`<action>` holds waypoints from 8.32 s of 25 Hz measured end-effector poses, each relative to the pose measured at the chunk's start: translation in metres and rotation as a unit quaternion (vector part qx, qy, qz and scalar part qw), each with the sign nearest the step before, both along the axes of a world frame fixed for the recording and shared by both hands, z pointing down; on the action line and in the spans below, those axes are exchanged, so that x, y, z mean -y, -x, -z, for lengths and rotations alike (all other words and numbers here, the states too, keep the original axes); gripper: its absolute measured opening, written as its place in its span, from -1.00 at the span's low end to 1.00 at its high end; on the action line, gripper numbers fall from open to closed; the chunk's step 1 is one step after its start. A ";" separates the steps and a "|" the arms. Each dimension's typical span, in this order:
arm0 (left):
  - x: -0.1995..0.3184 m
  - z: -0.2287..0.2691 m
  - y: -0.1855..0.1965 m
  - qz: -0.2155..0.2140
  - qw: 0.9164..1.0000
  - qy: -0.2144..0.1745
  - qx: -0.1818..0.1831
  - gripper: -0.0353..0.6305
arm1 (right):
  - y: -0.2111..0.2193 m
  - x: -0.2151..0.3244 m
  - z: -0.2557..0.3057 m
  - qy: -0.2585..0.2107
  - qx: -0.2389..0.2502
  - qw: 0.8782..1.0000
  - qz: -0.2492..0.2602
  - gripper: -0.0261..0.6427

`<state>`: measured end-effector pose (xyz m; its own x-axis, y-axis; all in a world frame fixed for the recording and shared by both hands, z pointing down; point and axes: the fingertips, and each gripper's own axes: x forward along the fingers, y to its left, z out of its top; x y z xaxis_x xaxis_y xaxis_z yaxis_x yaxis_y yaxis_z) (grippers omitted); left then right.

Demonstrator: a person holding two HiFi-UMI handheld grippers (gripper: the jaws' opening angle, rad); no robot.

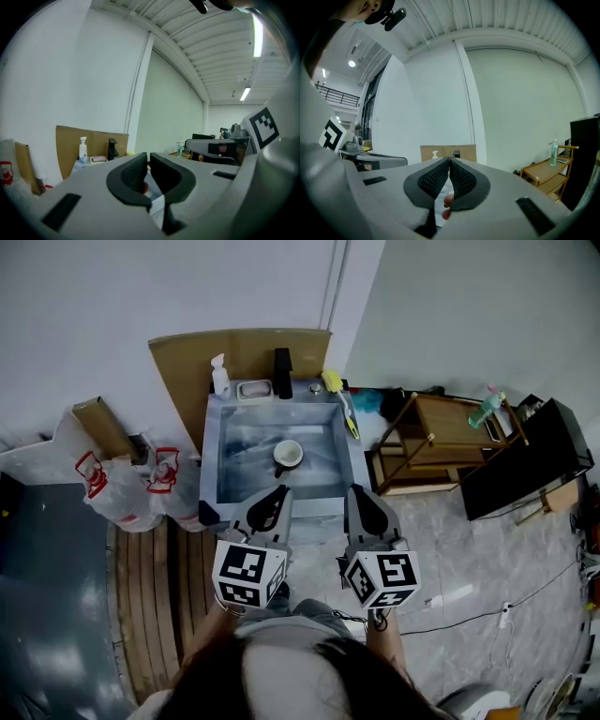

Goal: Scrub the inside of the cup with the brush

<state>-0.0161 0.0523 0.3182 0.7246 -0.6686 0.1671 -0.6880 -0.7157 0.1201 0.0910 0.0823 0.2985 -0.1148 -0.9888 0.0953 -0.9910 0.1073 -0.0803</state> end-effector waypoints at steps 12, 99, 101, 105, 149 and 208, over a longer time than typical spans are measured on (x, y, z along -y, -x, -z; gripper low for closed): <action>0.042 -0.018 -0.004 -0.005 1.000 0.029 -0.006 -0.86 | 0.001 0.042 -0.015 0.035 -0.009 0.999 0.002 -0.84; 0.195 -0.354 -0.039 0.018 0.883 0.385 0.268 -0.38 | -0.179 0.336 -0.278 0.304 -0.100 0.944 0.077 -0.50; 0.194 -0.359 -0.038 0.017 0.878 0.392 0.275 -0.38 | -0.178 0.337 -0.281 0.306 -0.097 0.944 0.078 -0.50; 0.195 -0.364 -0.040 0.015 0.878 0.398 0.267 -0.38 | -0.178 0.340 -0.282 0.304 -0.109 0.943 0.078 -0.57; 0.196 -0.360 -0.047 0.004 0.880 0.404 0.250 -0.66 | -0.111 0.222 -0.253 0.366 -0.200 0.878 0.236 -0.75; 0.188 -0.362 -0.048 -0.011 0.874 0.436 0.214 -0.66 | -0.009 0.220 -0.261 0.571 -0.401 0.617 0.363 -0.77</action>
<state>0.0321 -0.1357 0.6805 0.4825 -0.1377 0.8650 -0.7905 -0.4938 0.3623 0.1003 -0.1380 0.5596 0.0494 0.0611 0.9969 -0.4842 0.8745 -0.0296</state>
